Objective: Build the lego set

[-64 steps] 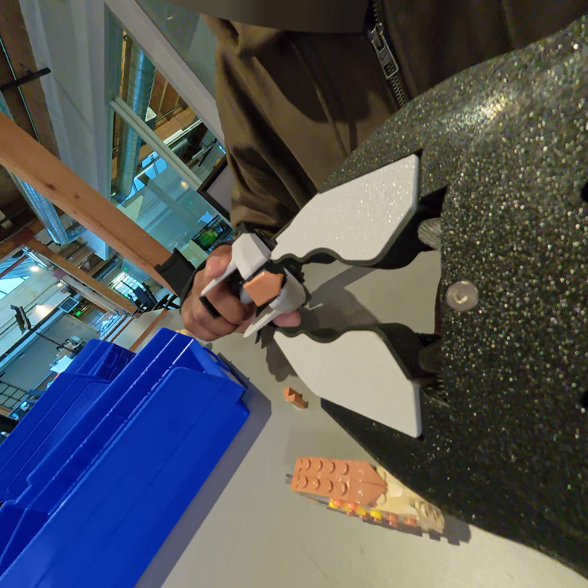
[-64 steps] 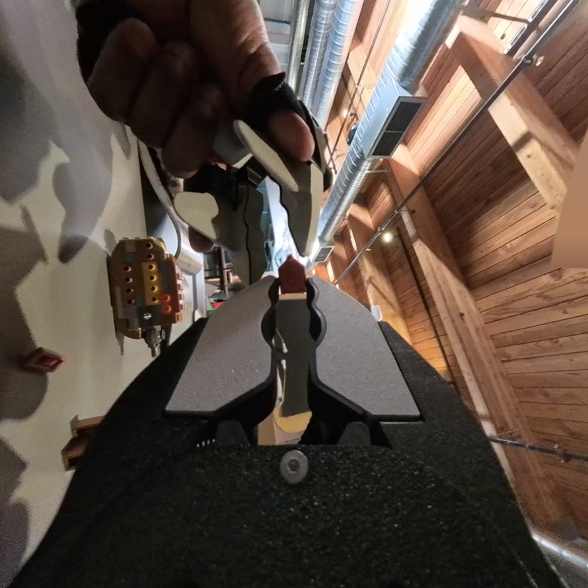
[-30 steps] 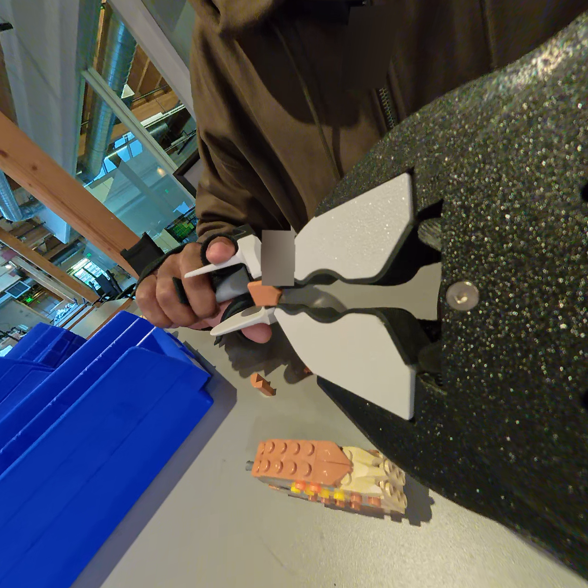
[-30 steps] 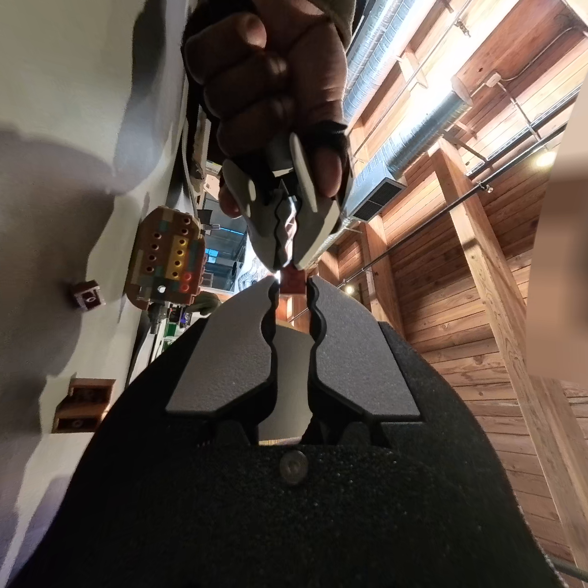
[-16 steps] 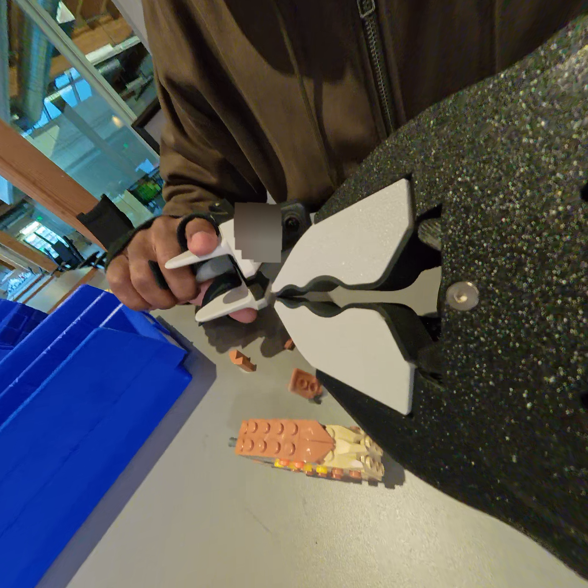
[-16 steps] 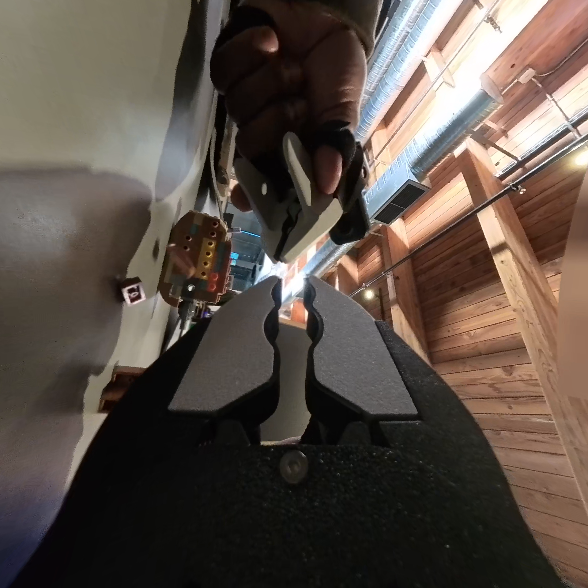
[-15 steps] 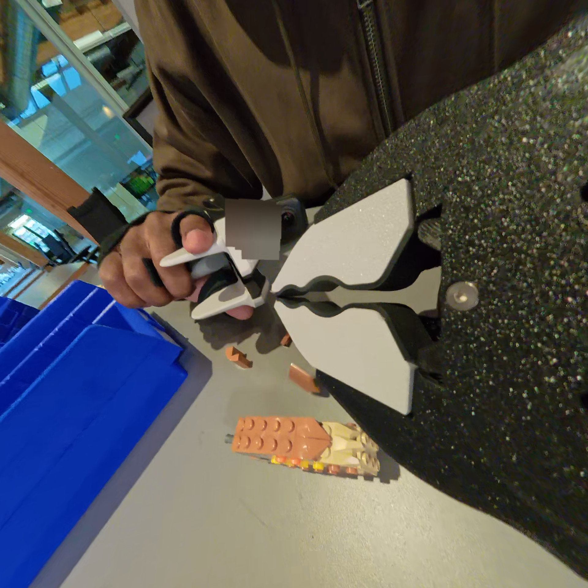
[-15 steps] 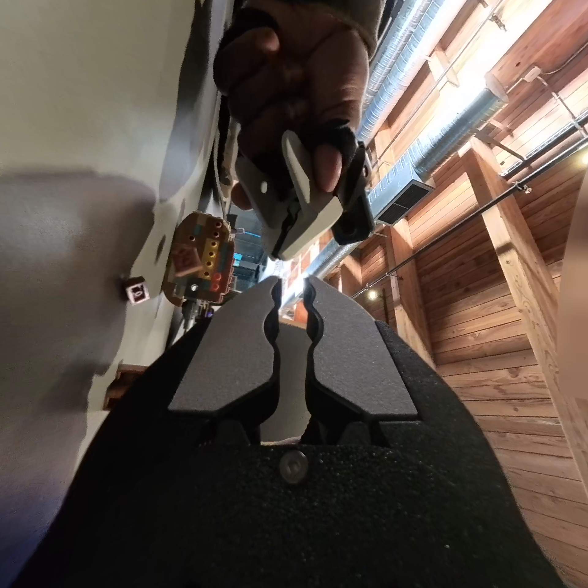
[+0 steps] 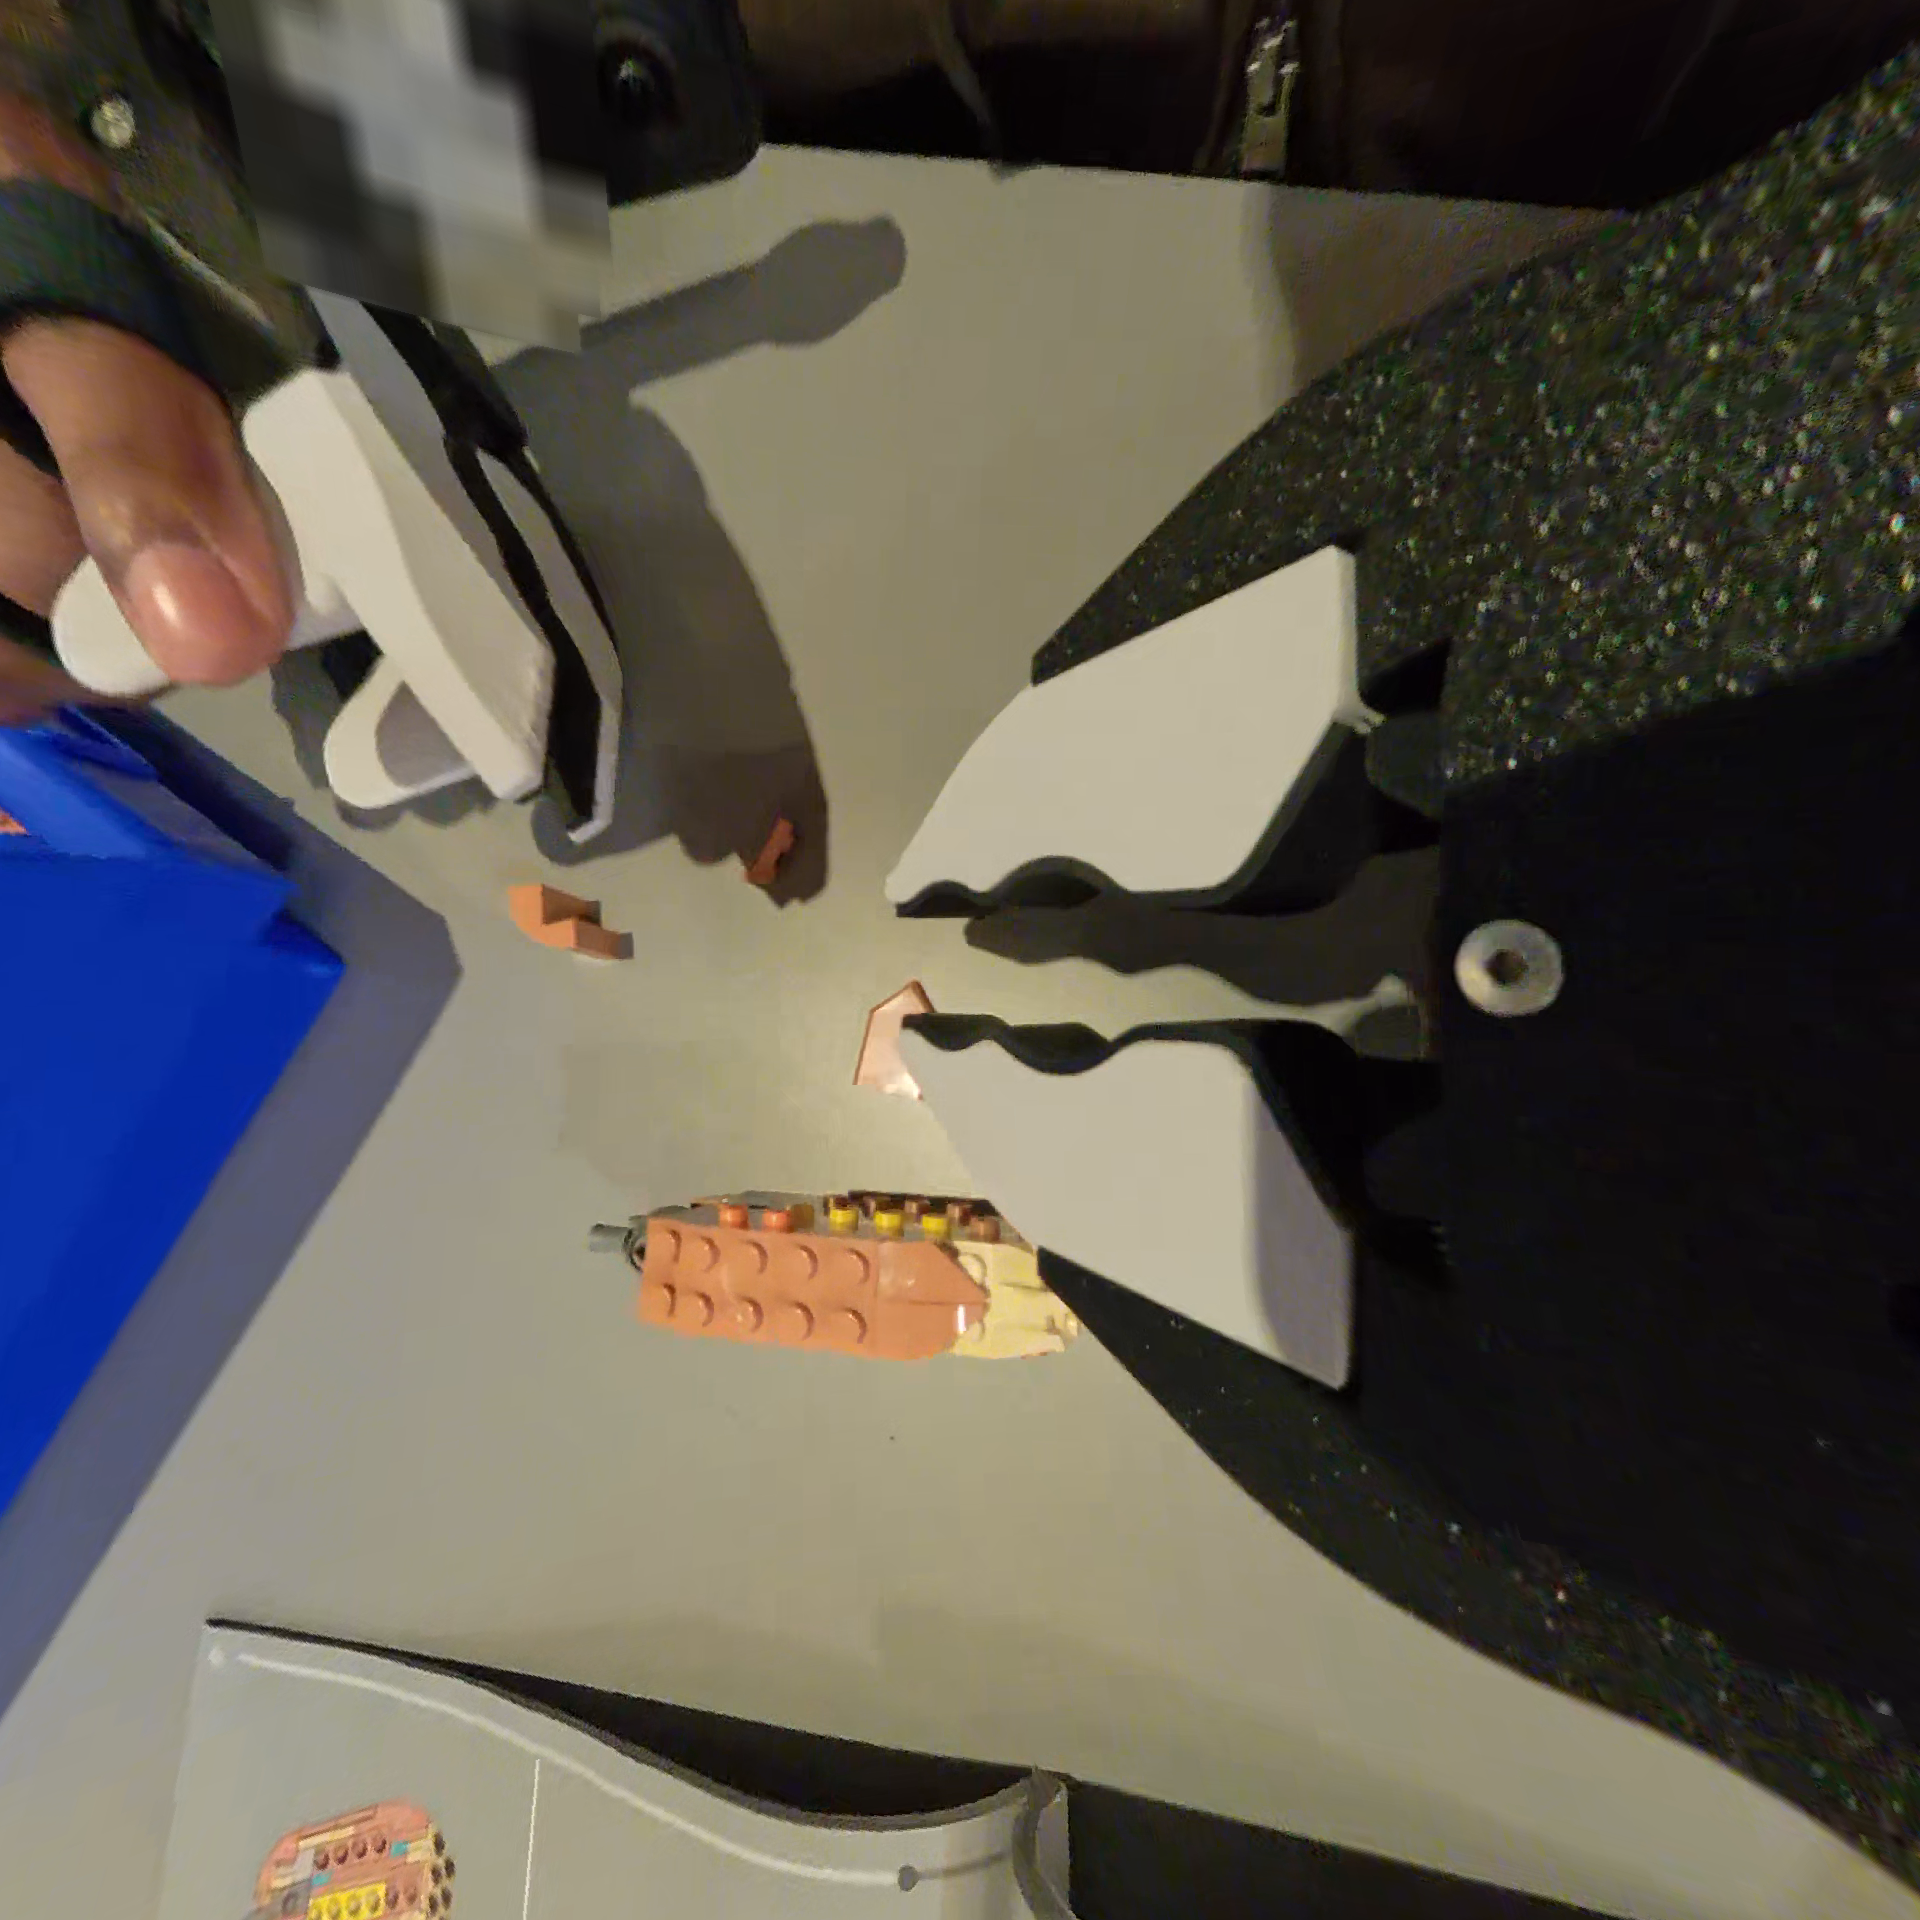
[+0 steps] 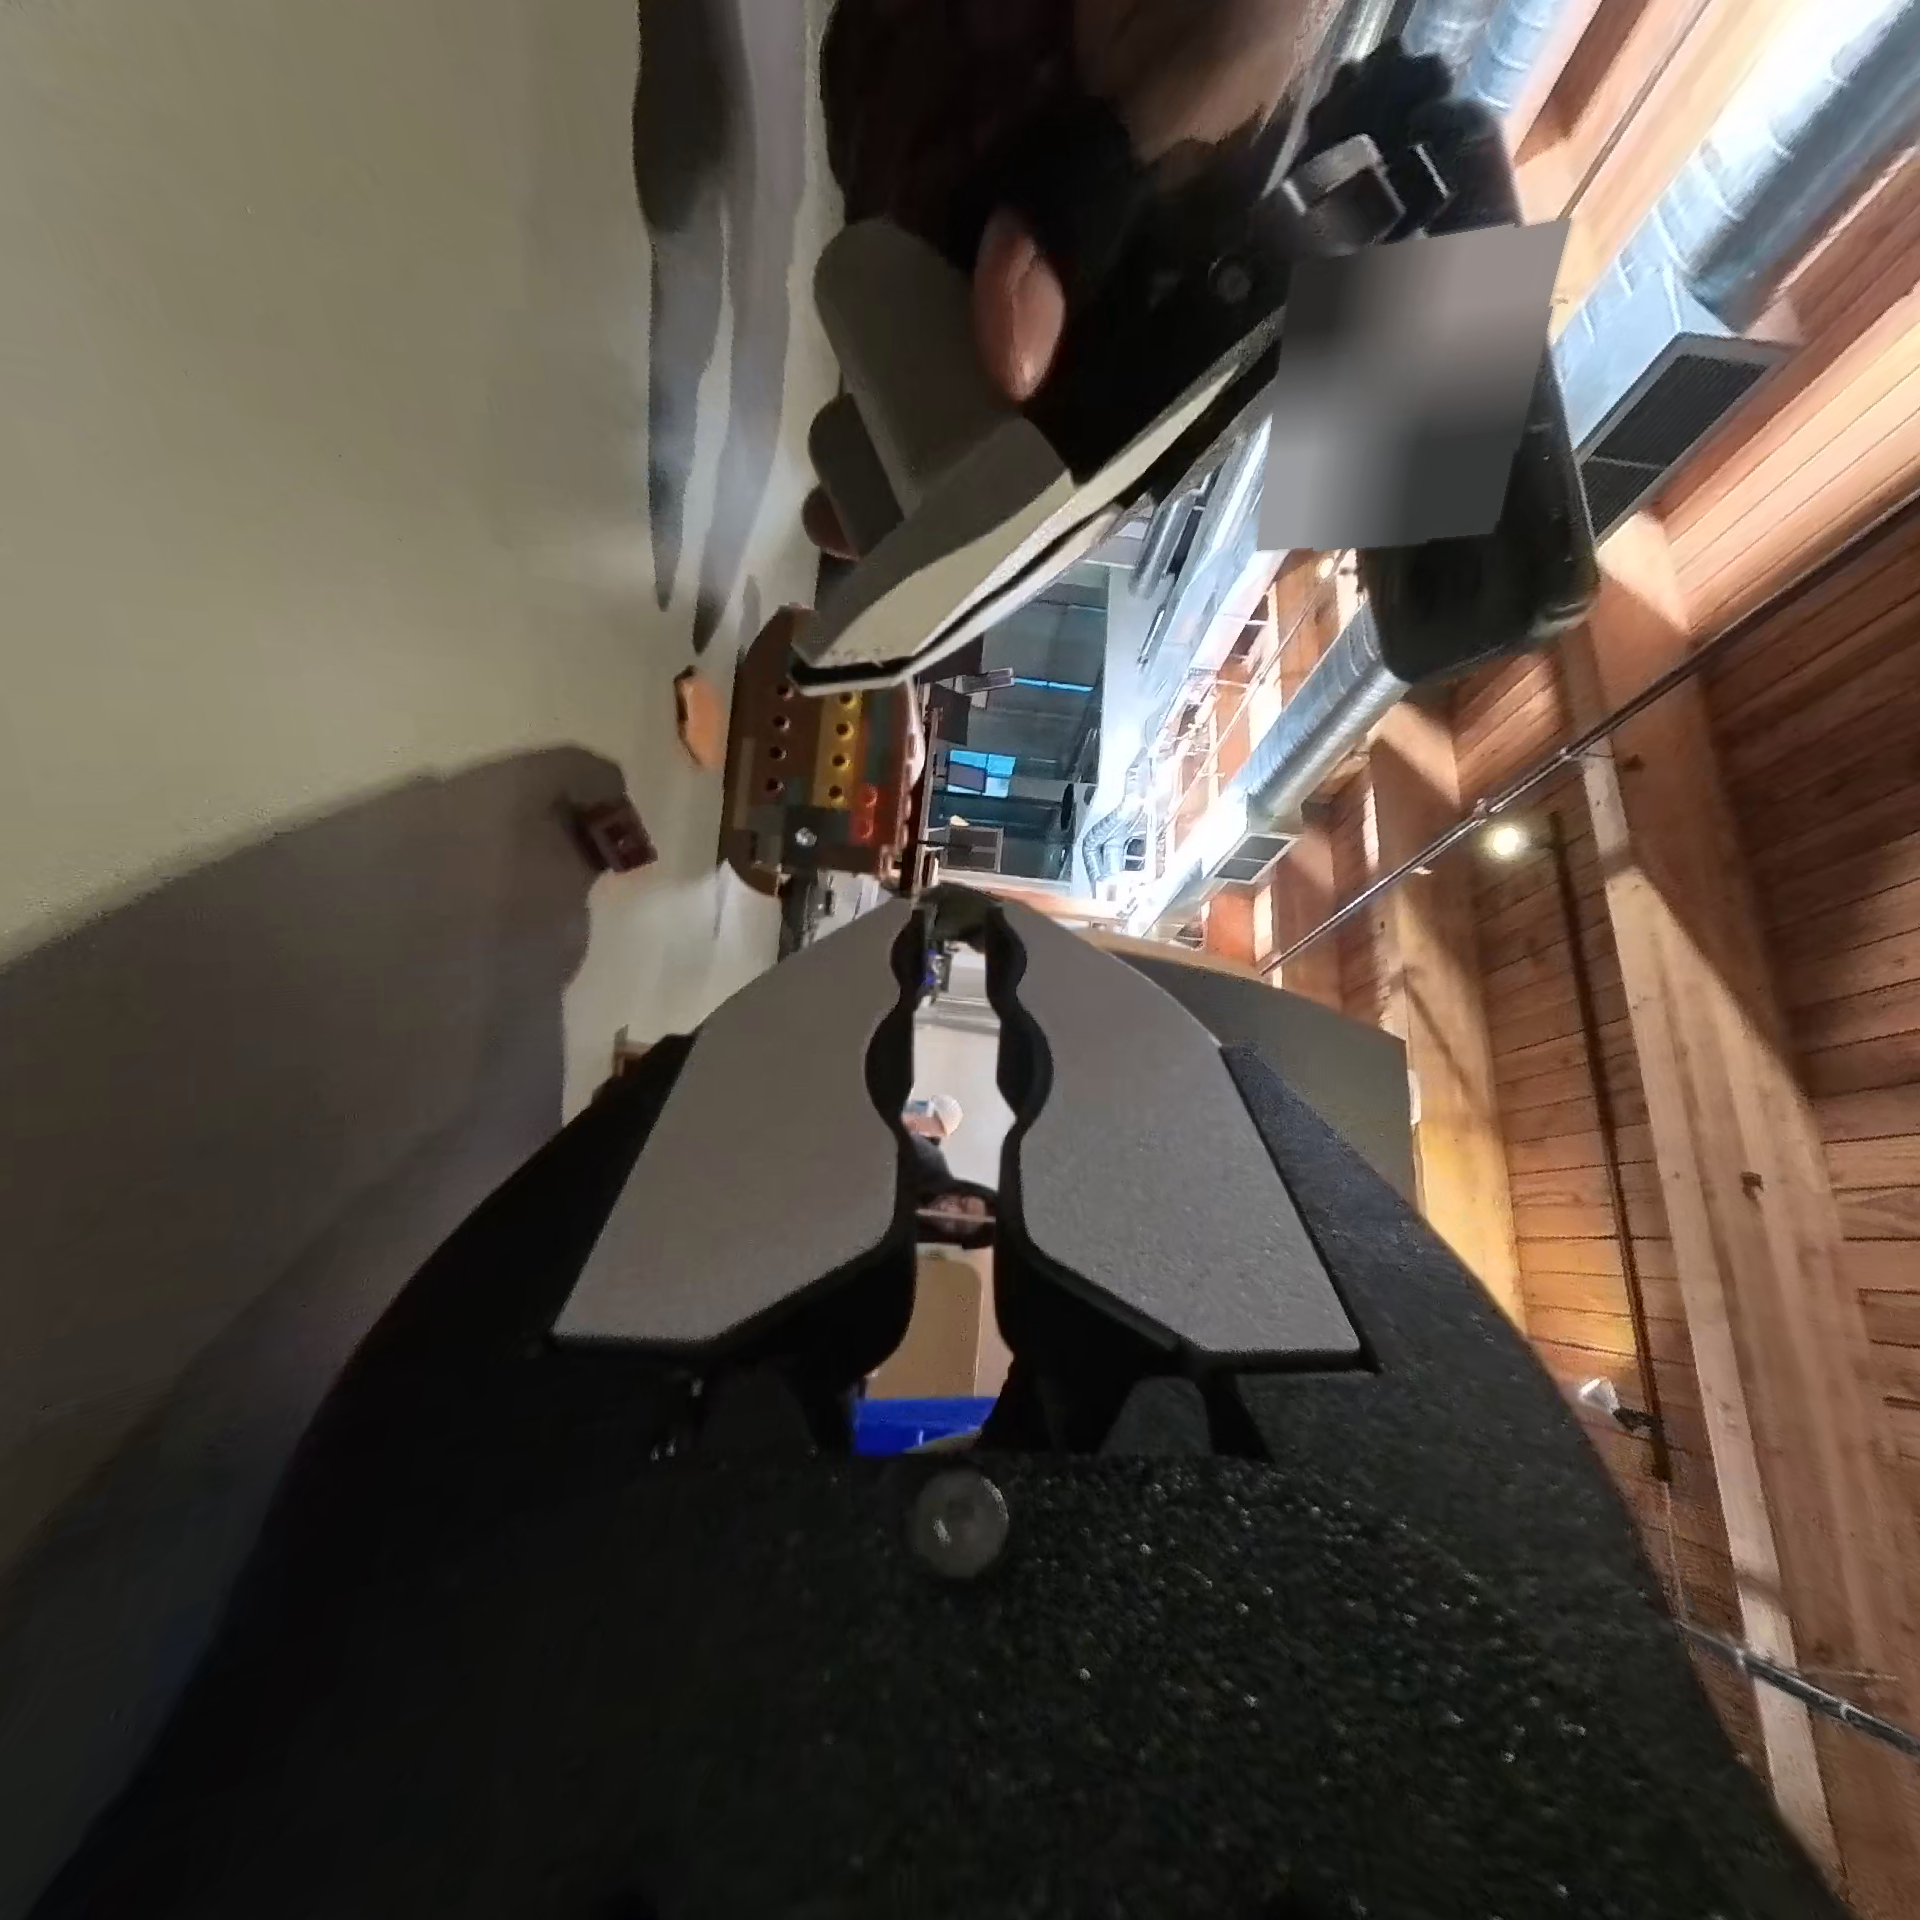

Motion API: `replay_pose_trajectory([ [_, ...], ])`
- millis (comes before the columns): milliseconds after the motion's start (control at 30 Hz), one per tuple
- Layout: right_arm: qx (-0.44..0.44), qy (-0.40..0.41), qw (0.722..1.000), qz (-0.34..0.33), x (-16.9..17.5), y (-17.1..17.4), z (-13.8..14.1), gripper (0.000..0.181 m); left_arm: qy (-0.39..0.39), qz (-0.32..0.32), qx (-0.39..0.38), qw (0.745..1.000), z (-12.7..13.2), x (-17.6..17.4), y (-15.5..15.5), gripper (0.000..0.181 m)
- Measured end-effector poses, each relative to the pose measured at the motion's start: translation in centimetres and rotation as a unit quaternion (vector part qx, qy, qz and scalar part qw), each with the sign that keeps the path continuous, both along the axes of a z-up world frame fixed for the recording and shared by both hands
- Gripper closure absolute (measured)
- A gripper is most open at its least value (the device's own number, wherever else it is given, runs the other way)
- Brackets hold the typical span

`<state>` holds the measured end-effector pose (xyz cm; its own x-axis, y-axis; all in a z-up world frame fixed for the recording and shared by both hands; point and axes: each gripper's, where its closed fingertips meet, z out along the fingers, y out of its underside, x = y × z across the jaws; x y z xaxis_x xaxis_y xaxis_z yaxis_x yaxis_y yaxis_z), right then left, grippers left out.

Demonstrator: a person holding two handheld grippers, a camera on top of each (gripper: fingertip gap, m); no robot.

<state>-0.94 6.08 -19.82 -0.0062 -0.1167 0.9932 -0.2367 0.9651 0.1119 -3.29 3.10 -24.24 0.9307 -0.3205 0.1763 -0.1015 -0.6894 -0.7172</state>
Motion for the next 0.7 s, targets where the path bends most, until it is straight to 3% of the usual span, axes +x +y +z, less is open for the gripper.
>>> replay_pose_trajectory([
  [233, -0.008, -0.01, 1.0, -0.012, 0.8, 1.3, -0.3, 0.172, 0.084, 0.068, -0.03, 0.994, -0.8, -0.7, 0.4, 0.163],
  [433, -0.016, -0.015, 1.0, -0.012, 1.4, 1.8, -0.3, 0.173, 0.103, 0.11, -0.056, 0.987, -1.9, -1.1, 0.7, 0.16],
  [700, -0.021, -0.019, 1.0, -0.009, 2.0, 2.3, -0.5, 0.173, 0.108, 0.046, -0.052, 0.992, -2.2, 0.5, 0.7, 0.165],
])
